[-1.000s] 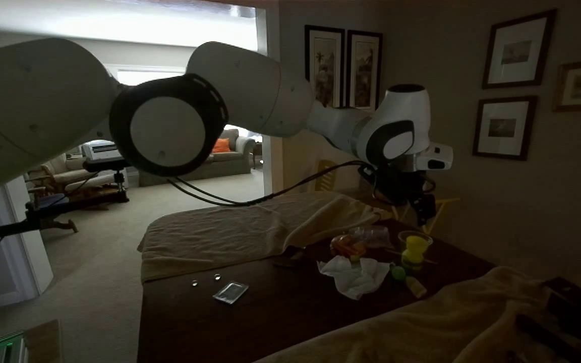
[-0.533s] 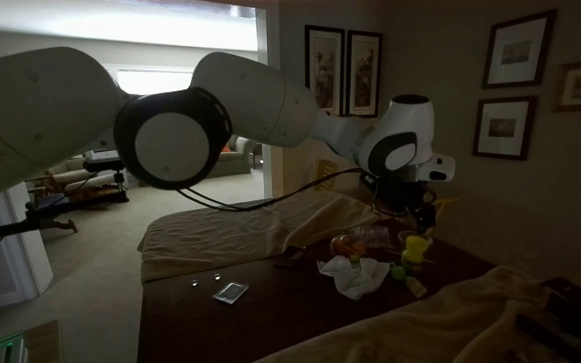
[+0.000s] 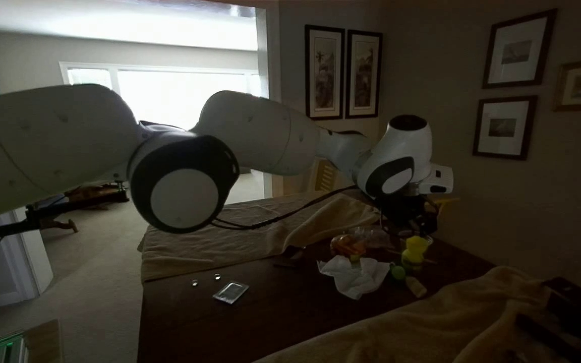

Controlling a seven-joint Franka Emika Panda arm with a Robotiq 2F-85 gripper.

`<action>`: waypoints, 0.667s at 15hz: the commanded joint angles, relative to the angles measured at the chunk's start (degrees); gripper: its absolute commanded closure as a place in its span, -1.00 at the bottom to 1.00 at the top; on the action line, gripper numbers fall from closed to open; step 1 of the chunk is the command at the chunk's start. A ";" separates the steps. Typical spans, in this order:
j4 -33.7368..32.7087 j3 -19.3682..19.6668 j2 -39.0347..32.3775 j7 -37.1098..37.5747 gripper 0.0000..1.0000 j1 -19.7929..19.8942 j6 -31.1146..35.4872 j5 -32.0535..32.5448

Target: Take the yellow bowl out of the clear cup.

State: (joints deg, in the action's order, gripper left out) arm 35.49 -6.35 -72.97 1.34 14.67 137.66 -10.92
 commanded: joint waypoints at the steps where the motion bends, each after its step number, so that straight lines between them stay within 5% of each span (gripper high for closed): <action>1: -5.68 -2.73 -4.20 -2.65 -1.00 0.30 0.93 -1.21; 4: -6.15 -3.30 -4.86 -0.93 -1.00 0.21 0.32 -1.02; 6: -6.42 -3.87 -5.26 -1.09 -0.54 0.43 0.30 -1.11; 10: -6.91 -4.62 -6.11 -0.96 -0.55 0.86 0.54 -1.04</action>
State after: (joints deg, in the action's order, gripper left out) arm 32.53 -9.59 -76.50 0.61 15.14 138.31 -10.92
